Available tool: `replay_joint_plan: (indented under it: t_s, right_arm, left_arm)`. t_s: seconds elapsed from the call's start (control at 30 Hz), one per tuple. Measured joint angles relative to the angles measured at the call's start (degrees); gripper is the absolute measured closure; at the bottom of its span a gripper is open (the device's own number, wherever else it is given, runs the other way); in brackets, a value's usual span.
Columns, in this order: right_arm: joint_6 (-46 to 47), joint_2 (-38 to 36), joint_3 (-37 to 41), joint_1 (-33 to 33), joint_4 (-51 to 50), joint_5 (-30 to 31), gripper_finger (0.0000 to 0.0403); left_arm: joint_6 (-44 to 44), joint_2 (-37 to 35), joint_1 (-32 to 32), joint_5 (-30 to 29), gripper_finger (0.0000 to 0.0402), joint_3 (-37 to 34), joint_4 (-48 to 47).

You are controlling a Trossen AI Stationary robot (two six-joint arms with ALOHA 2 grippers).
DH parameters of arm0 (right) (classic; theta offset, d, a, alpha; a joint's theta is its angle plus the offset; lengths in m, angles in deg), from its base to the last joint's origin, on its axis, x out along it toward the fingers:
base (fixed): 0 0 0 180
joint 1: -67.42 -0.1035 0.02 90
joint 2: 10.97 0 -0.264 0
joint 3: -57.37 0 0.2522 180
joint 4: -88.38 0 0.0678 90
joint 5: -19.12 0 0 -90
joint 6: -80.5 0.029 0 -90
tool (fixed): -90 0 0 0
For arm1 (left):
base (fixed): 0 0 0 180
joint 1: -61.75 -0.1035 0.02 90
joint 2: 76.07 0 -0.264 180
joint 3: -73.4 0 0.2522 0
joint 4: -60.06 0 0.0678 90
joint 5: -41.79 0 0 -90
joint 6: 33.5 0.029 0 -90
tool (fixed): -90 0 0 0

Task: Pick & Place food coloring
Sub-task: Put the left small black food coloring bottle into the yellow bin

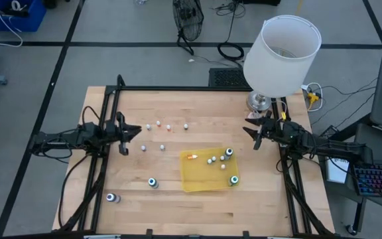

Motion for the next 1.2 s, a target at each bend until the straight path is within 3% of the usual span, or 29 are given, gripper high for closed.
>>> replay_joint_plan:
  t_s: [0.13, 0.27, 0.37, 0.47, 0.63, 0.8, 0.93, 1.2]
  right_arm:
    - [0.0, 0.0, 0.0, 0.0, 0.0, 0.0, 0.0222]
    - [0.0, 0.0, 0.0, 0.0, 0.0, 0.0, 0.0222]
    - [0.0, 0.0, 0.0, 0.0, 0.0, 0.0, 0.0222]
    - [0.0, 0.0, 0.0, 0.0, 0.0, 0.0, 0.0222]
    - [0.0, 0.0, 0.0, 0.0, 0.0, 0.0, 0.0222]
    - [0.0, 0.0, 0.0, 0.0, 0.0, 0.0, 0.0222]
    - [0.0, 0.0, 0.0, 0.0, 0.0, 0.0, 0.0222]
    - [0.0, 0.0, 0.0, 0.0, 0.0, 0.0, 0.0222]
  left_arm:
    - [-5.1, 0.0, 0.0, -0.5, 0.035, 0.0, -0.3]
    - [-15.7, 1.2, 0.0, -7.1, 0.035, 4.5, -8.1]
    - [-22.0, 5.9, 0.0, -11.4, 0.0346, 10.6, -17.0]
    - [-25.3, 13.6, 0.0, -11.8, 0.032, 17.7, -22.0]
    - [-30.4, 31.4, 0.0, -10.4, 0.0242, 30.8, -34.7]
    - [-33.2, 48.7, 0.0, -2.4, 0.0181, 41.8, -52.4]
    - [-35.6, 58.8, 0.0, 2.0, 0.0174, 44.6, -60.2]
    - [-34.7, 70.5, 0.0, 3.2, 0.0196, 43.6, -60.4]
